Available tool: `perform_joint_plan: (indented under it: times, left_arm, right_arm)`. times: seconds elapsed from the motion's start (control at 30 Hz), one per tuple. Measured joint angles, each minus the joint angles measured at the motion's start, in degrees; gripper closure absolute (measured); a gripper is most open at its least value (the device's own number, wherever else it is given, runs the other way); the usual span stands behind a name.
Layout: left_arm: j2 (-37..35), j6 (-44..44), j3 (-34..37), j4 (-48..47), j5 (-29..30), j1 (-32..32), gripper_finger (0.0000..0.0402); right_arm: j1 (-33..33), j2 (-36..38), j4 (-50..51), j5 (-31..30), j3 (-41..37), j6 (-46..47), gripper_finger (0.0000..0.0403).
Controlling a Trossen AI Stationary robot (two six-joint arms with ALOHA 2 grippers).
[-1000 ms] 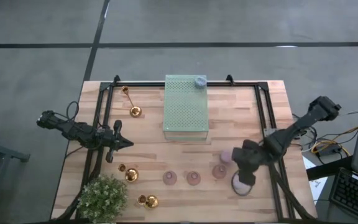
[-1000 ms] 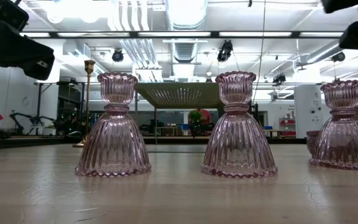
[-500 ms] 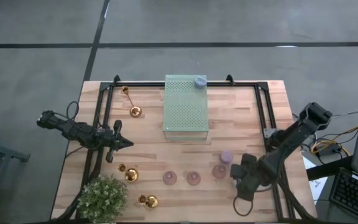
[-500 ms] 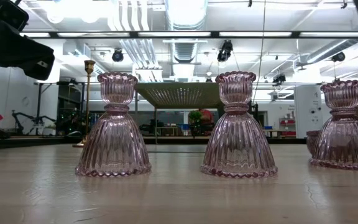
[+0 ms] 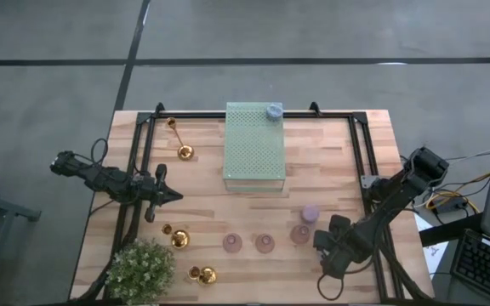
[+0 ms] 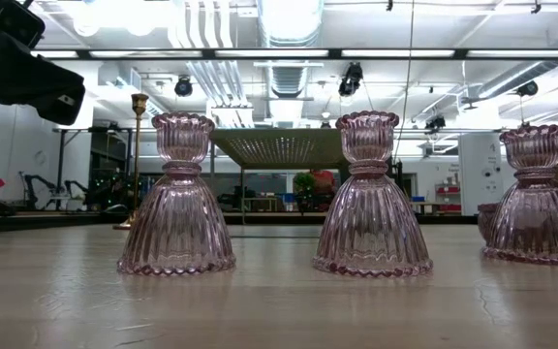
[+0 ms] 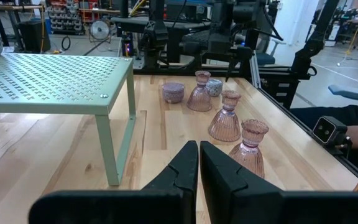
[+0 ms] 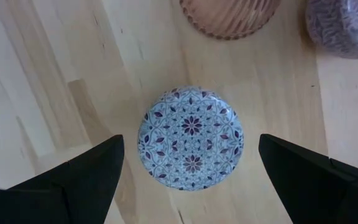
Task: Pick & Place candle stick holders
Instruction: Put the white scented candle on the shelf
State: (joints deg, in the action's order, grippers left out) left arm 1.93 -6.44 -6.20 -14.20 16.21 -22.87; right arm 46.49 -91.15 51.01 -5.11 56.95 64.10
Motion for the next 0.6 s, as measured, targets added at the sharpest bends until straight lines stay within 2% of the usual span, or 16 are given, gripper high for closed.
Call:
perform_joint_plan:
  times: [0.6]
  left_arm:
    - [-0.01,0.00,0.00,-0.01,0.00,0.02,0.0380]
  right_arm:
    - [0.05,-0.04,-3.67,-0.33,-3.31,0.46,0.0037]
